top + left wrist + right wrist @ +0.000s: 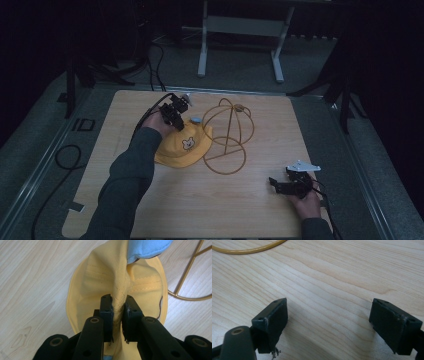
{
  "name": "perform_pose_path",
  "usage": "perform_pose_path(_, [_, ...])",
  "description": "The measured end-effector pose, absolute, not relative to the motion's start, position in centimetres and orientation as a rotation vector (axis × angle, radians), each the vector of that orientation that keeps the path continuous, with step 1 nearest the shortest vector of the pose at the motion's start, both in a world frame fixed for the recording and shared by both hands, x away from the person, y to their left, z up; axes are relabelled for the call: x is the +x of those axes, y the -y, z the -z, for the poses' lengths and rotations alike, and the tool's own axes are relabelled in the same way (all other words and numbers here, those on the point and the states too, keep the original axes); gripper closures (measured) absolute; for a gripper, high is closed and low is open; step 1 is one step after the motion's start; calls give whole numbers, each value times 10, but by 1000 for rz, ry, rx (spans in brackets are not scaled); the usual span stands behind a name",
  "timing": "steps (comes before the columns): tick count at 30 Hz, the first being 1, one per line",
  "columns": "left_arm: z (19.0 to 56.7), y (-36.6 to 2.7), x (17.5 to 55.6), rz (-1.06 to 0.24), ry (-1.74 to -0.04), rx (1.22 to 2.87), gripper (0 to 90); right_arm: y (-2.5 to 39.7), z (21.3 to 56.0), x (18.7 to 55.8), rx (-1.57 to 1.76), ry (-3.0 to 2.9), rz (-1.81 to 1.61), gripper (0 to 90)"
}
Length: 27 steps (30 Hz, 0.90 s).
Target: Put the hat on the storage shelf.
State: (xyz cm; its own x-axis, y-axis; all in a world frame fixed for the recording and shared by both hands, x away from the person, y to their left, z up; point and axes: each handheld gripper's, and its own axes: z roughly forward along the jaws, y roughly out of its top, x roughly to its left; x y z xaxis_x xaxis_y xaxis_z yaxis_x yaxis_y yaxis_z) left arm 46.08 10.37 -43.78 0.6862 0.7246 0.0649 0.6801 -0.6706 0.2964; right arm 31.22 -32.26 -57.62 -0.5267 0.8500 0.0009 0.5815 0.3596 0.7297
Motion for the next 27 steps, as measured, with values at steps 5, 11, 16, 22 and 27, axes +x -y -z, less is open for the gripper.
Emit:
perform_pose_path(5, [432, -108, 458, -257, -1122, 2647, 814, 323, 576, 312, 1252, -2249, -975, 153])
perform_pose_path(11, [421, -116, 453, -249, -1110, 2610, 815, 323, 576, 312, 1252, -2249, -975, 153])
perform_pose_path(16, [412, -125, 449, -263, -1095, 2563, 815, 323, 576, 312, 1253, -2249, -975, 153])
perform_pose_path(22, [402, -131, 442, -271, -1069, 2534, 818, 323, 576, 312, 1253, -2249, -975, 153])
perform_pose_path(27, [394, -135, 438, -276, -1052, 2534, 818, 323, 576, 312, 1253, -2249, -975, 153])
